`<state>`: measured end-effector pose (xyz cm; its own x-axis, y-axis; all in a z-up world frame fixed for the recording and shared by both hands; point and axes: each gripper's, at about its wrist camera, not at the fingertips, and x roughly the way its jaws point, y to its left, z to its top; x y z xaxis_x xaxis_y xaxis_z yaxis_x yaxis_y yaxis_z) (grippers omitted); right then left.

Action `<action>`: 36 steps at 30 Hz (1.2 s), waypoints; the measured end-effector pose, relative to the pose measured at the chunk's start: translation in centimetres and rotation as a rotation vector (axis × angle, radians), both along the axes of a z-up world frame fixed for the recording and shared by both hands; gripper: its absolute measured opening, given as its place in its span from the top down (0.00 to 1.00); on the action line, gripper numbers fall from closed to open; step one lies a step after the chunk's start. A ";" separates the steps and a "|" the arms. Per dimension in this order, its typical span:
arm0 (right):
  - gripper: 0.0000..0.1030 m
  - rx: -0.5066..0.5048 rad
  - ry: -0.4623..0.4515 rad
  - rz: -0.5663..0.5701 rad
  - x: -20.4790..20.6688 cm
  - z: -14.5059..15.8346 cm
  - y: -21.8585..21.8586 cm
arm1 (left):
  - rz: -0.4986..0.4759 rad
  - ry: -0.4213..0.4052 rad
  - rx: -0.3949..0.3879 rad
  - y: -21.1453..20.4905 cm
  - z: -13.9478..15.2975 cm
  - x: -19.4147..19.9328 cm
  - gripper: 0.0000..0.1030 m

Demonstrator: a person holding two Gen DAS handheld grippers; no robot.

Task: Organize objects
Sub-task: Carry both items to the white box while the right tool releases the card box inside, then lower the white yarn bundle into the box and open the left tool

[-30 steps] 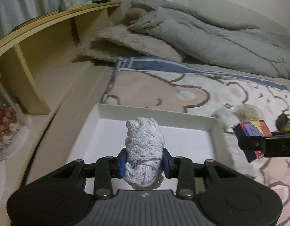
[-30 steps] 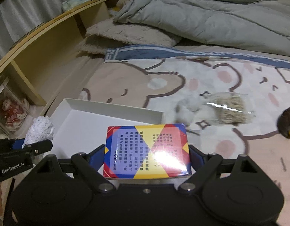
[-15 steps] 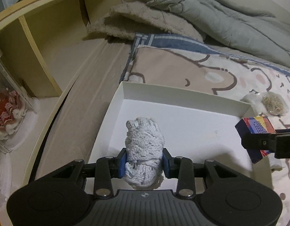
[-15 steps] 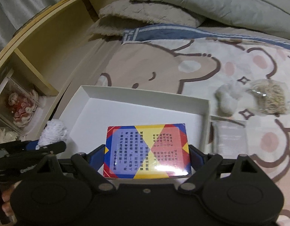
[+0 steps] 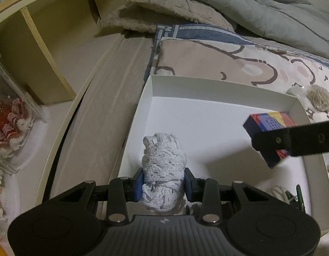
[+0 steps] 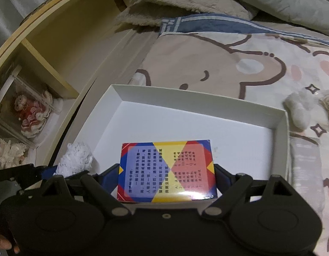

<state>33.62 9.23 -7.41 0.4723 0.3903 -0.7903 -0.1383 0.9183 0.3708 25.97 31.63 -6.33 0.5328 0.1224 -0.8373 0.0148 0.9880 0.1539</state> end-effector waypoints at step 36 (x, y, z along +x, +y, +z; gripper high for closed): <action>0.03 -0.012 -0.015 0.044 -2.3 1.1 -2.2 | 0.077 0.010 -0.047 -0.3 2.2 -2.8 0.37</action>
<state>31.34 7.00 -6.28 0.4670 0.4015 -0.7878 -0.1843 0.9156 0.3574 23.20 31.37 -4.09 0.5153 0.1234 -0.8481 -0.0606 0.9923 0.1076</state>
